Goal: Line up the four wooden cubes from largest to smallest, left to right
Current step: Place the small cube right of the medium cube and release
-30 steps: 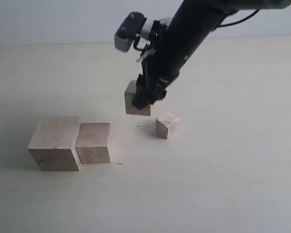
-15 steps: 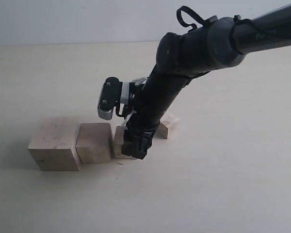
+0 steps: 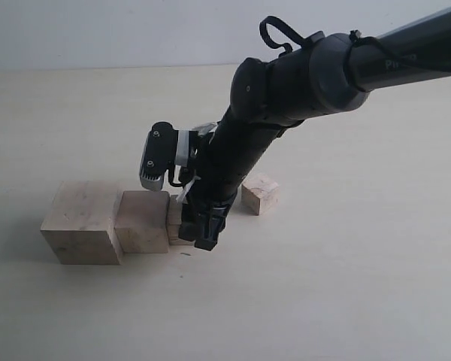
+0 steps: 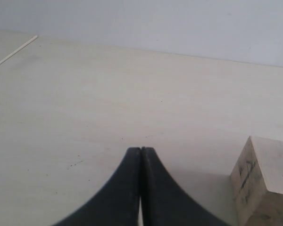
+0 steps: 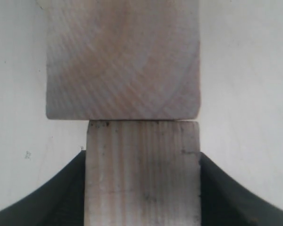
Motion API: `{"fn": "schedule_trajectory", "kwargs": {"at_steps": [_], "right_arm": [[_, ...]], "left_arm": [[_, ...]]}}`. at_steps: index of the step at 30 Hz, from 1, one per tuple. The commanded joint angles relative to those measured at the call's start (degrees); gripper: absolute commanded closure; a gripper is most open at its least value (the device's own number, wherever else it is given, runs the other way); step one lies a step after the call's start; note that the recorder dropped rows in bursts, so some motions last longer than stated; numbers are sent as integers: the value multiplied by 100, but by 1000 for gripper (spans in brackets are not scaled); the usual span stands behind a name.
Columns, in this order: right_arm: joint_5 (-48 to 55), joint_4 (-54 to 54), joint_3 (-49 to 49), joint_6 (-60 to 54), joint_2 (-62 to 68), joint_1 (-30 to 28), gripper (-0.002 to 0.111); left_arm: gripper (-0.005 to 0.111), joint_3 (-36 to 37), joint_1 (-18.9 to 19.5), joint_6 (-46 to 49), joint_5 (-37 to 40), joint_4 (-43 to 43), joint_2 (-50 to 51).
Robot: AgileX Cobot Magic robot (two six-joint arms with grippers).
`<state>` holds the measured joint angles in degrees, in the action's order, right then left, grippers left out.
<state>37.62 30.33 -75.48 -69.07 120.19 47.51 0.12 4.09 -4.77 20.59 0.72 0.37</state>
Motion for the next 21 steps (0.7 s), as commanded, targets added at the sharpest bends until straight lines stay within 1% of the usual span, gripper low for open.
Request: {"fn": "schedule_trajectory", "kwargs": {"at_steps": [1, 9, 11, 13, 15, 16, 17, 18, 19, 20, 21], "right_arm": [[-147, -90, 23, -34, 118, 45, 107], [-265, -90, 23, -34, 118, 45, 106], [-331, -90, 23, -8, 118, 45, 102], [-385, -78, 23, 3, 118, 45, 94], [-395, -78, 23, 3, 118, 45, 81], [-395, -78, 23, 3, 118, 45, 66], [-395, -78, 23, 3, 118, 45, 60], [-357, -53, 23, 15, 118, 45, 46], [-343, -53, 23, 15, 118, 45, 40], [-345, -34, 23, 4, 118, 45, 31], [-346, -34, 23, 4, 118, 45, 28]], "left_arm": [[107, -12, -31, -1, -40, 14, -37], [107, -12, -31, -1, -40, 14, -37], [107, -12, -31, -1, -40, 14, -37], [107, -12, -31, -1, -40, 14, -37], [107, -12, -31, -1, -40, 14, -37], [107, -12, -31, -1, -40, 14, -37], [107, -12, -31, -1, -40, 14, -37], [107, -12, -31, -1, -40, 14, -37], [107, -12, -31, -1, -40, 14, -37], [107, -12, -31, -1, -40, 14, -37], [107, -12, -31, -1, -40, 14, -37]]}}
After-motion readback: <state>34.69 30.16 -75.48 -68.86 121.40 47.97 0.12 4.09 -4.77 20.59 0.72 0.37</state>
